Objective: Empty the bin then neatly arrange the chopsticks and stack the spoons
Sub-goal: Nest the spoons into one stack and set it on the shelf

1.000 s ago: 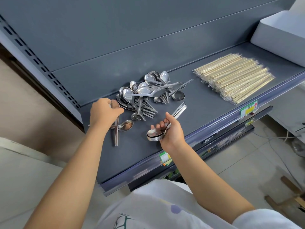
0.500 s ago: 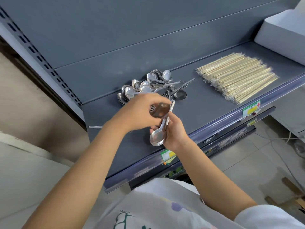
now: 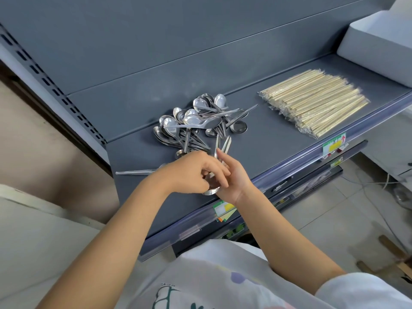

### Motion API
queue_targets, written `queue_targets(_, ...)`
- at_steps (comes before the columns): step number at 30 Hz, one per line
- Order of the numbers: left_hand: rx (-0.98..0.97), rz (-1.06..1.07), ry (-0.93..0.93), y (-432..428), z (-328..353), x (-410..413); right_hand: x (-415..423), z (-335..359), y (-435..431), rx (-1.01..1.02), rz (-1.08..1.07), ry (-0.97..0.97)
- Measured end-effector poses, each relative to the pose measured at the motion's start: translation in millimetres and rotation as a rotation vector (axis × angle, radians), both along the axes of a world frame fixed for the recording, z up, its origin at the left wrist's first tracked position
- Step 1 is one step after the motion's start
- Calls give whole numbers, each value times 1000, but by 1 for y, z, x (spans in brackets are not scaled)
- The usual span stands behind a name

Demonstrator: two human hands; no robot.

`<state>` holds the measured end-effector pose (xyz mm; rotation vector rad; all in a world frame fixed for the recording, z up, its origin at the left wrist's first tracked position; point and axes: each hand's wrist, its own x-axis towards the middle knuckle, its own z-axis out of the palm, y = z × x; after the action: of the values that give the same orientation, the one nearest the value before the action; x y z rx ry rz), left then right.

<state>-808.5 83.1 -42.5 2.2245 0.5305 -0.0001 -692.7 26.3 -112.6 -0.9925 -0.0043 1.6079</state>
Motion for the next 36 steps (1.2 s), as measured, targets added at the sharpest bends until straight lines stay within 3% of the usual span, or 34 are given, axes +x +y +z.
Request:
queue_targets(5, -215, 239, -227, 1, -4, -13, -2, 5, 1, 12, -22, -26)
queue_targets(10, 174, 607, -80, 25, -25, -39, -4, 5, 2, 11, -101, 69)
queue_targets(13, 202, 692, 51, 40, -34, -59, -3, 2, 2, 7, -100, 93)
queue_targets(23, 318, 662, 263, 45, -50, -75, -3, 2, 1, 14, -99, 100)
queue_targets(28, 379, 597, 274, 42, -47, -74, -4, 3, 0, -8, -96, 96)
queue_targets(31, 354, 620, 183, 41, -39, -74, -4, 4, 0, -23, -86, 72)
queue_targets(34, 216, 619, -49, 42, -28, -70, -6, 9, -1, -16, -35, -6)
queue_targets(36, 269, 563, -122, 36, -21, -56, -7, 12, -1, -2, 32, -63)
